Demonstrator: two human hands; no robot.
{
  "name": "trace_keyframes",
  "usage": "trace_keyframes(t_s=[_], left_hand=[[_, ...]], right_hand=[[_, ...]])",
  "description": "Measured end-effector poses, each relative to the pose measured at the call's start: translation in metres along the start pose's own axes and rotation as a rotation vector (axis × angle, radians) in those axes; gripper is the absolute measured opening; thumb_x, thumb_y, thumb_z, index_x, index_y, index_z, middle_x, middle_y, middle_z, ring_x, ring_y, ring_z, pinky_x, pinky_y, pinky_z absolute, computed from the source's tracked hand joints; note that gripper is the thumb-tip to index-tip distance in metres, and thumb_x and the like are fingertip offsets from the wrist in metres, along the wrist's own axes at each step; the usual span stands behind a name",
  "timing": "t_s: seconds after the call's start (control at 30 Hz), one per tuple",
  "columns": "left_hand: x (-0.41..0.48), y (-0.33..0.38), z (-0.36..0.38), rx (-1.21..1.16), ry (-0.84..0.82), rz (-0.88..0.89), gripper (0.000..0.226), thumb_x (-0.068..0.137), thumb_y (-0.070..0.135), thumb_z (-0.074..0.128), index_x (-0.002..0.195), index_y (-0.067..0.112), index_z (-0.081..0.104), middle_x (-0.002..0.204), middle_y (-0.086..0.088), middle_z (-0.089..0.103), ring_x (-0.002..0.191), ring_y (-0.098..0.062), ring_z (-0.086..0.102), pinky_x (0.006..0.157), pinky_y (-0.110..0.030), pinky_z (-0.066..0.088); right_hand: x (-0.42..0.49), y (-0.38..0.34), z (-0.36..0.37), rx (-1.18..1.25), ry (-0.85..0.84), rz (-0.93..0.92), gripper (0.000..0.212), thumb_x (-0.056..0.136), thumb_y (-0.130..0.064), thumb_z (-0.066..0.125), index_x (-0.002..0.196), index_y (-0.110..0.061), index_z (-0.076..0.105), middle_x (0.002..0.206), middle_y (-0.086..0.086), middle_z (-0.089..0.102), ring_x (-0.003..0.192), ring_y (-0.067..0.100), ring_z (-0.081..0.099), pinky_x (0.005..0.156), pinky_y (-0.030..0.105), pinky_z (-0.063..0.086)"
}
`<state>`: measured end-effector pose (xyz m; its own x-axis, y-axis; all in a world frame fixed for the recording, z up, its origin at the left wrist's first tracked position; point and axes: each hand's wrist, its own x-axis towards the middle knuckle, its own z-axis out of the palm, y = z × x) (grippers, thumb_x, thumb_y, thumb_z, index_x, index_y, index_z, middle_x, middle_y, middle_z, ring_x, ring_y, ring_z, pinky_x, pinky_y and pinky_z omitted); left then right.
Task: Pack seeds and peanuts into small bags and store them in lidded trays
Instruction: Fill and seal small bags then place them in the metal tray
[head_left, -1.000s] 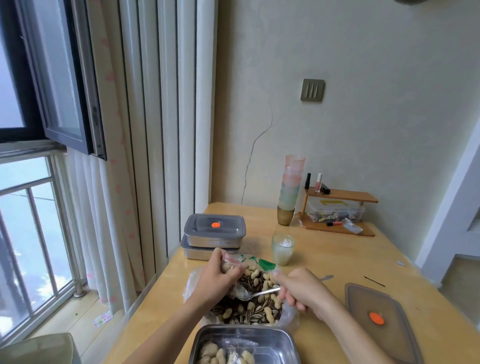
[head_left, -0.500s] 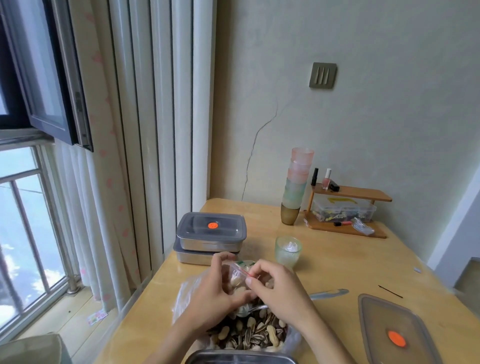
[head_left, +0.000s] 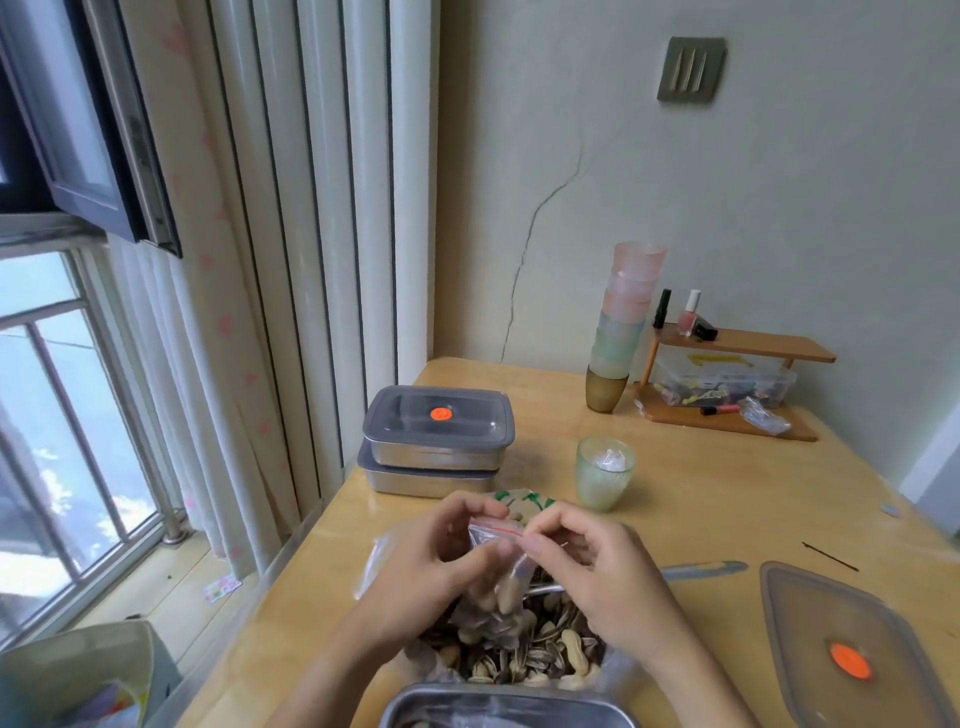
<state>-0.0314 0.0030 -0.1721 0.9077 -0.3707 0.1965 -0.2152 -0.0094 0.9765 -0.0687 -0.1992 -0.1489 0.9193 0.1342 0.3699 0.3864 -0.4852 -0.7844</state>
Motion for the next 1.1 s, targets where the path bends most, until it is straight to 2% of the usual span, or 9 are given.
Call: trace_keyframes(t_s=[0.1,0.2,0.33,0.5,0.57,0.63,0.73,0.87,1.1], left_hand=[[0.001,-0.004,0.001,-0.055,-0.014,-0.002,0.029,0.091,0.011,0.078,0.118,0.011,0.065,0.107,-0.017,0.074,0.095,-0.027,0.071,0.088,-0.033,0.058],[0.001,-0.005,0.002,-0.09,-0.015,-0.002,0.032,0.089,0.011,0.079,0.118,0.009,0.065,0.107,-0.019,0.073,0.094,-0.025,0.07,0.087,-0.038,0.058],[0.002,-0.004,0.004,-0.136,0.007,-0.002,0.033,0.089,0.008,0.078,0.118,0.008,0.063,0.106,-0.026,0.07,0.089,-0.029,0.067,0.082,-0.041,0.056],[0.002,-0.006,0.006,-0.2,0.069,0.014,0.028,0.089,0.006,0.077,0.114,0.007,0.065,0.095,-0.02,0.069,0.079,-0.023,0.062,0.069,-0.029,0.054],[0.002,-0.005,0.007,-0.242,0.077,0.019,0.028,0.089,0.005,0.077,0.114,0.005,0.064,0.087,-0.013,0.066,0.074,-0.022,0.059,0.063,-0.027,0.053],[0.002,-0.004,0.008,-0.259,0.076,0.02,0.028,0.089,0.003,0.073,0.115,0.001,0.062,0.086,-0.011,0.064,0.072,-0.021,0.059,0.061,-0.027,0.053],[0.0,-0.001,0.013,-0.266,0.069,0.015,0.031,0.09,0.007,0.075,0.117,0.003,0.062,0.094,-0.012,0.064,0.076,-0.021,0.061,0.065,-0.028,0.054],[-0.002,0.003,0.014,-0.126,0.015,0.027,0.028,0.092,0.032,0.071,0.108,0.009,0.072,0.104,-0.02,0.071,0.087,-0.028,0.065,0.079,-0.037,0.052],[-0.002,0.001,0.016,-0.203,0.065,0.012,0.02,0.098,0.014,0.067,0.095,-0.004,0.061,0.082,-0.017,0.067,0.072,-0.023,0.059,0.065,-0.025,0.05]], right_hand=[[-0.002,0.004,0.002,-0.155,0.04,-0.049,0.02,0.097,-0.018,0.07,0.08,-0.029,0.067,0.08,-0.009,0.067,0.074,0.016,0.064,0.066,0.029,0.051],[-0.003,0.003,0.001,-0.01,-0.01,-0.019,0.018,0.098,-0.016,0.071,0.082,-0.026,0.071,0.079,-0.005,0.071,0.074,0.014,0.068,0.07,0.029,0.054],[-0.002,0.007,0.002,-0.052,0.059,-0.034,0.015,0.096,-0.017,0.072,0.085,-0.025,0.07,0.081,-0.007,0.071,0.074,0.015,0.066,0.069,0.027,0.052],[-0.004,0.008,0.009,0.17,0.035,0.108,0.03,0.093,-0.023,0.076,0.117,-0.033,0.06,0.1,-0.005,0.075,0.093,0.014,0.071,0.083,0.03,0.057],[-0.003,0.009,0.011,0.208,-0.013,0.188,0.019,0.089,-0.033,0.075,0.105,-0.034,0.066,0.1,-0.004,0.076,0.095,0.014,0.072,0.086,0.033,0.057],[-0.002,0.009,0.012,0.263,-0.011,0.231,0.003,0.091,-0.029,0.074,0.093,-0.03,0.072,0.096,0.001,0.078,0.09,0.013,0.073,0.082,0.029,0.056],[-0.003,0.009,0.013,0.361,0.035,0.25,0.02,0.097,-0.012,0.071,0.084,-0.027,0.075,0.094,0.008,0.078,0.086,0.011,0.071,0.076,0.022,0.054],[-0.003,0.007,0.013,0.424,0.077,0.251,0.011,0.097,-0.011,0.071,0.089,-0.017,0.075,0.094,0.008,0.078,0.087,0.013,0.071,0.079,0.024,0.055],[-0.002,0.009,0.017,0.441,0.103,0.264,0.004,0.096,-0.011,0.071,0.094,-0.009,0.074,0.088,0.006,0.077,0.084,0.011,0.071,0.077,0.023,0.054]])
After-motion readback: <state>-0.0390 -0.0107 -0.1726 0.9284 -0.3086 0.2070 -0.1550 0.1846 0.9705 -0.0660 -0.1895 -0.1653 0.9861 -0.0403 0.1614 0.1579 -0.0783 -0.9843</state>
